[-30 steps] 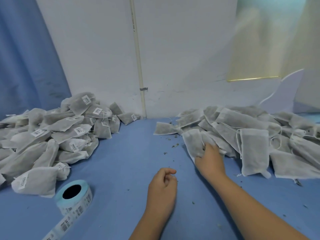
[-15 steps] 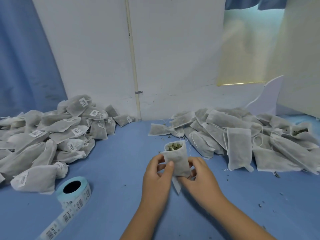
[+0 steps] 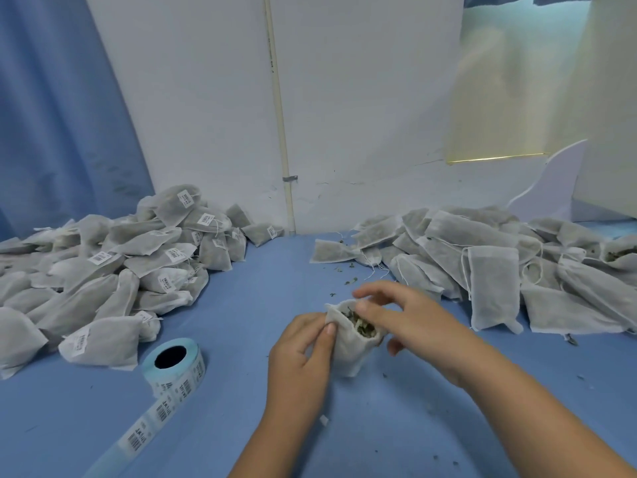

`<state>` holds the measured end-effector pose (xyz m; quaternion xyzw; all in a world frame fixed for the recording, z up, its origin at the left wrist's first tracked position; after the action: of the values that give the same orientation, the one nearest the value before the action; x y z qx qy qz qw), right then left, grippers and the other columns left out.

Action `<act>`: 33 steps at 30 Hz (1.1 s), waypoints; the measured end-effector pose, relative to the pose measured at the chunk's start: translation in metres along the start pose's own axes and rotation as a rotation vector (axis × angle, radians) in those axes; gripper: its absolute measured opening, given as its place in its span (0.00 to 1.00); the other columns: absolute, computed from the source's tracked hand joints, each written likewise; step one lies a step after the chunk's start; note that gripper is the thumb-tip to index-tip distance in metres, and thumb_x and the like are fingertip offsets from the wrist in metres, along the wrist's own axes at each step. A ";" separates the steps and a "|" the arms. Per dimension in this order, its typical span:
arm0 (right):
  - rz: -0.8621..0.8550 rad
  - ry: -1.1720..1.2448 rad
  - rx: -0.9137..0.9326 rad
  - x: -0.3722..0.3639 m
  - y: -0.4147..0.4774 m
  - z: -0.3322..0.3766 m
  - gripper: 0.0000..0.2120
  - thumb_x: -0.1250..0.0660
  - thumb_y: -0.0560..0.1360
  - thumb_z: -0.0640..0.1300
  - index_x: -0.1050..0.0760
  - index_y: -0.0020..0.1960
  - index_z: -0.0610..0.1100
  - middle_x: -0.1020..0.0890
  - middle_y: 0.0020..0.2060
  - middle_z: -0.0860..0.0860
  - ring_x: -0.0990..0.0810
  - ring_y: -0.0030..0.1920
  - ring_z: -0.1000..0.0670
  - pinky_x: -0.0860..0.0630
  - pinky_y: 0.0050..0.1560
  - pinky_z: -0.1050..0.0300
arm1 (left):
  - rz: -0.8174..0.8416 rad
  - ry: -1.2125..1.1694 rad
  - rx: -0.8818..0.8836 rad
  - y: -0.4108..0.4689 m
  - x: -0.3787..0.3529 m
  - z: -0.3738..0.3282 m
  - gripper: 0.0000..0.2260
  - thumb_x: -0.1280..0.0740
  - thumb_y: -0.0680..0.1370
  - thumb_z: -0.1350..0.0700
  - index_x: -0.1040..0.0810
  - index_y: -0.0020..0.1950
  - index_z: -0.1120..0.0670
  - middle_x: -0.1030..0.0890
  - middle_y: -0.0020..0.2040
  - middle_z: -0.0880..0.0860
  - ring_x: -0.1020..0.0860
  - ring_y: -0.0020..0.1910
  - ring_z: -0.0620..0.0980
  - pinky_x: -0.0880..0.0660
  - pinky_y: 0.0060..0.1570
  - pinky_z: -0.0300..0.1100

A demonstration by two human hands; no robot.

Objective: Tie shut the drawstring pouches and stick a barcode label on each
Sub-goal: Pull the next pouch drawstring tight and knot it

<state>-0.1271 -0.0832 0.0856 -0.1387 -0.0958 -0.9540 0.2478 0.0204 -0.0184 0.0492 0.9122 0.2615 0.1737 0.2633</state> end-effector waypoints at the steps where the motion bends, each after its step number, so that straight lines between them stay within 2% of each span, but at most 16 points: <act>1: 0.119 -0.040 -0.048 -0.005 0.001 0.000 0.07 0.31 0.73 0.49 0.21 0.51 0.54 0.19 0.45 0.53 0.20 0.33 0.55 0.26 0.33 0.61 | 0.001 -0.014 0.006 -0.001 0.000 0.000 0.12 0.34 0.78 0.65 0.16 0.45 0.48 0.17 0.46 0.45 0.21 0.50 0.40 0.30 0.49 0.29; 3: 0.235 -0.103 -0.088 -0.010 0.003 0.001 0.08 0.30 0.72 0.45 0.20 0.51 0.50 0.18 0.44 0.48 0.20 0.35 0.53 0.27 0.33 0.60 | 0.003 -0.039 0.025 -0.002 0.000 0.001 0.15 0.34 0.78 0.66 0.16 0.45 0.47 0.17 0.47 0.46 0.21 0.50 0.40 0.30 0.49 0.28; 7: 0.194 -0.187 -0.143 -0.012 0.016 -0.004 0.06 0.32 0.69 0.38 0.22 0.46 0.43 0.19 0.36 0.50 0.21 0.31 0.53 0.28 0.29 0.61 | -0.002 -0.059 0.019 -0.002 -0.002 0.000 0.16 0.34 0.77 0.68 0.16 0.44 0.47 0.18 0.47 0.47 0.21 0.49 0.38 0.29 0.49 0.28; 9: 0.176 -0.267 -0.161 -0.016 0.021 -0.007 0.04 0.31 0.68 0.40 0.24 0.42 0.43 0.20 0.32 0.49 0.22 0.28 0.53 0.28 0.27 0.62 | 0.001 -0.071 0.008 -0.004 -0.005 -0.001 0.14 0.34 0.77 0.66 0.16 0.45 0.48 0.18 0.47 0.47 0.21 0.48 0.38 0.29 0.48 0.27; 11: 0.128 -0.365 -0.170 -0.019 0.025 -0.010 0.07 0.29 0.65 0.44 0.26 0.39 0.44 0.20 0.30 0.49 0.24 0.26 0.52 0.28 0.26 0.62 | 0.014 -0.084 0.007 -0.006 -0.008 0.000 0.10 0.35 0.76 0.61 0.15 0.47 0.50 0.18 0.47 0.46 0.21 0.49 0.39 0.29 0.48 0.28; 15: 0.031 -0.533 -0.167 -0.024 0.028 -0.010 0.08 0.30 0.65 0.45 0.29 0.36 0.46 0.22 0.27 0.49 0.27 0.21 0.52 0.32 0.22 0.66 | 0.013 -0.041 0.016 -0.007 -0.011 0.006 0.15 0.35 0.78 0.66 0.16 0.48 0.47 0.19 0.47 0.42 0.21 0.51 0.38 0.30 0.49 0.27; 17: 0.023 -0.466 -0.157 -0.024 0.028 -0.010 0.09 0.29 0.64 0.45 0.30 0.35 0.46 0.23 0.24 0.50 0.27 0.19 0.52 0.35 0.21 0.68 | -0.034 0.021 -0.001 -0.008 -0.008 0.005 0.12 0.36 0.78 0.59 0.19 0.52 0.43 0.20 0.49 0.41 0.23 0.53 0.34 0.32 0.50 0.23; 20: 0.081 -0.177 -0.153 -0.025 0.027 -0.007 0.08 0.29 0.65 0.43 0.26 0.39 0.41 0.21 0.26 0.47 0.23 0.25 0.50 0.25 0.28 0.61 | -0.002 0.088 -0.022 -0.012 -0.009 0.008 0.16 0.40 0.78 0.48 0.27 0.66 0.44 0.27 0.58 0.40 0.29 0.59 0.29 0.37 0.54 0.20; 24: 0.213 0.118 -0.154 -0.026 0.023 -0.002 0.09 0.29 0.72 0.42 0.21 0.46 0.36 0.18 0.32 0.46 0.18 0.32 0.51 0.21 0.34 0.61 | 0.186 0.100 -0.075 -0.014 -0.019 0.008 0.20 0.46 0.78 0.40 0.27 0.64 0.48 0.28 0.60 0.47 0.31 0.66 0.39 0.36 0.59 0.25; 26: 0.238 0.143 -0.157 -0.027 0.023 -0.001 0.08 0.30 0.73 0.40 0.21 0.47 0.35 0.17 0.32 0.46 0.18 0.32 0.51 0.21 0.35 0.61 | 0.237 0.096 -0.070 -0.013 -0.022 0.010 0.27 0.45 0.77 0.36 0.31 0.70 0.51 0.30 0.63 0.46 0.33 0.68 0.38 0.35 0.60 0.27; 28: 0.186 0.080 -0.153 -0.025 0.024 -0.002 0.06 0.29 0.72 0.39 0.22 0.45 0.35 0.17 0.31 0.45 0.19 0.30 0.49 0.21 0.34 0.59 | 0.279 0.095 -0.050 -0.013 -0.025 0.015 0.31 0.39 0.73 0.34 0.34 0.71 0.48 0.33 0.64 0.41 0.35 0.69 0.36 0.34 0.61 0.28; 30: 0.116 -0.012 -0.152 -0.024 0.024 -0.002 0.09 0.26 0.69 0.41 0.23 0.43 0.37 0.17 0.30 0.45 0.20 0.29 0.47 0.21 0.32 0.57 | 0.293 0.111 -0.017 -0.015 -0.028 0.018 0.31 0.31 0.68 0.37 0.36 0.69 0.42 0.35 0.64 0.37 0.36 0.69 0.33 0.33 0.59 0.27; 33: 0.111 -0.056 -0.131 -0.027 0.023 0.001 0.11 0.25 0.69 0.44 0.23 0.42 0.37 0.17 0.30 0.46 0.20 0.29 0.48 0.21 0.32 0.58 | 0.209 0.063 0.014 -0.012 -0.026 0.016 0.26 0.30 0.66 0.42 0.34 0.63 0.34 0.37 0.65 0.37 0.36 0.66 0.26 0.35 0.57 0.22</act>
<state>-0.0929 -0.0906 0.0807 -0.1861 -0.0322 -0.9389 0.2878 0.0019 -0.0310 0.0243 0.9305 0.1742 0.2269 0.2290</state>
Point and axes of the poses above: each hand's wrist, its own y-axis towards the middle knuckle, its own x-axis out of the back of the hand, z = x × y, the point moved 6 cm from there along y, towards the middle knuckle
